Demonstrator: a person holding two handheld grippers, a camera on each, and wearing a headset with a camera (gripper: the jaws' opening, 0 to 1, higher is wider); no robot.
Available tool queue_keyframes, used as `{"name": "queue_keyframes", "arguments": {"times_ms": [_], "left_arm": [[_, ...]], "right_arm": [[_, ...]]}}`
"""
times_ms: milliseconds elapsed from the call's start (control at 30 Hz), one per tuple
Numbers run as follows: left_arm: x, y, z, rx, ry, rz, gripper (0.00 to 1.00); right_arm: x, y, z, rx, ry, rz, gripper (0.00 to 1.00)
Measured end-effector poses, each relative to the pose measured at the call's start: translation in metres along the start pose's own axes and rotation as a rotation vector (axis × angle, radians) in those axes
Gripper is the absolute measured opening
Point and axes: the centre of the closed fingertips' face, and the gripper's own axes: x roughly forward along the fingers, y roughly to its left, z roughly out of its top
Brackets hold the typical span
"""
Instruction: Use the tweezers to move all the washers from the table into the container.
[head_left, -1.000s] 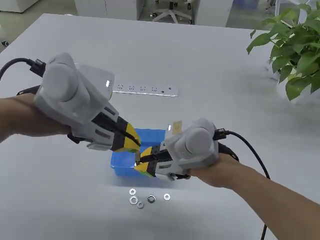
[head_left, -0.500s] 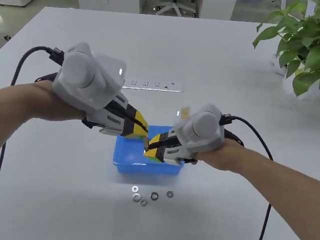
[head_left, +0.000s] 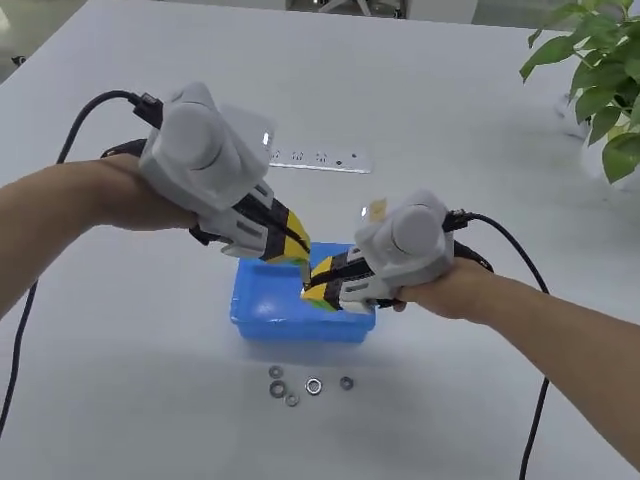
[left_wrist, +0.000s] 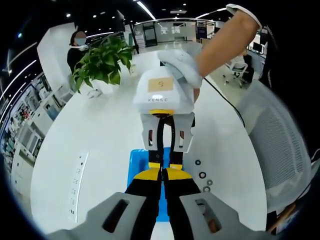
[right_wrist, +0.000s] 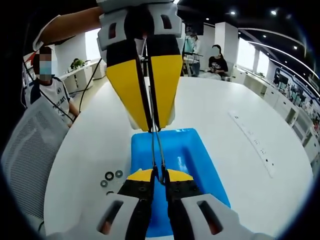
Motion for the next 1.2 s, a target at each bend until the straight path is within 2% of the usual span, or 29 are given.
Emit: {"name": "queue_keyframes", "arguments": {"times_ms": [467, 800, 1200], "left_arm": [[0.022, 0.007, -0.014, -0.012, 0.028, -0.021, 0.05], [0.029, 0.007, -0.022, -0.03, 0.03, -0.03, 0.05], [0.032, 0.006, -0.024, -0.039, 0.024, -0.032, 0.05]], "right_arm": [[0.014, -0.007, -0.021, 0.013, 0.054, 0.042, 0.1], [0.02, -0.008, -0.029, 0.013, 0.082, 0.06, 0.1], [0.021, -0.006, -0.033, -0.004, 0.096, 0.068, 0.11]]}}
